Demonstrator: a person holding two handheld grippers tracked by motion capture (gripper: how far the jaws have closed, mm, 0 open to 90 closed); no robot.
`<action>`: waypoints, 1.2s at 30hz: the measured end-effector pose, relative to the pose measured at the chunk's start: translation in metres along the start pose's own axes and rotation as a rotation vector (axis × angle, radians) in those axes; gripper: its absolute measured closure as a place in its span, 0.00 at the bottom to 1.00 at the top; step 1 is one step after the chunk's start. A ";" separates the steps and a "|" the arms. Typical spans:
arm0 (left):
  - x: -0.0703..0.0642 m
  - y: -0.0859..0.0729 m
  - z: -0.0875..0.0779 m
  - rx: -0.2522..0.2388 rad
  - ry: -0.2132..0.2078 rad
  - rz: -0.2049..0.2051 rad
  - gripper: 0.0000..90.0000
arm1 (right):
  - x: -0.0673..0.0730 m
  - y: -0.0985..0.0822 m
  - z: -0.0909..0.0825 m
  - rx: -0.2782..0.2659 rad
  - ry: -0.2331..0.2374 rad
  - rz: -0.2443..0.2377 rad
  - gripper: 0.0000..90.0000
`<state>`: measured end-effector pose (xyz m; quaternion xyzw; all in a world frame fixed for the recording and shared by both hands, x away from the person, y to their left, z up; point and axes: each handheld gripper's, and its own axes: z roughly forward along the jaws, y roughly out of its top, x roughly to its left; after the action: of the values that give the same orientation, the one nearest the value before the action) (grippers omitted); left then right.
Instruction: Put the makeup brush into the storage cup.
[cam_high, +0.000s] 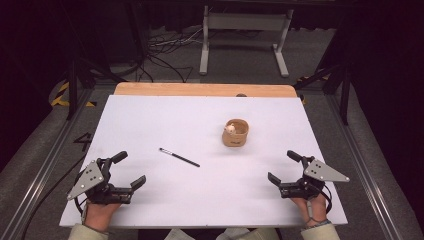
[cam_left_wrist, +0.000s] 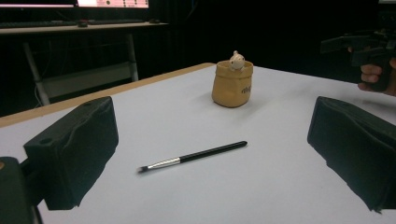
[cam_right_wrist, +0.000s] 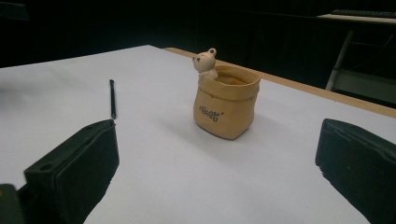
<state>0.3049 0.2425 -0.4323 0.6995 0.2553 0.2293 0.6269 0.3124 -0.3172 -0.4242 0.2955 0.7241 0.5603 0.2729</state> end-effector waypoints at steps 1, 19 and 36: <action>0.000 0.001 0.001 0.005 -0.006 -0.001 0.03 | 0.000 0.000 -0.001 -0.001 -0.002 0.000 0.00; -0.002 0.005 0.009 0.023 -0.026 -0.023 0.02 | 0.002 0.003 -0.004 0.002 -0.003 -0.011 0.00; -0.002 0.003 0.004 0.027 -0.020 -0.029 0.02 | 0.006 0.014 0.000 -0.014 0.009 -0.025 0.00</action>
<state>0.3061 0.2376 -0.4302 0.7063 0.2621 0.2095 0.6233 0.3097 -0.3097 -0.4110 0.2820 0.7249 0.5632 0.2788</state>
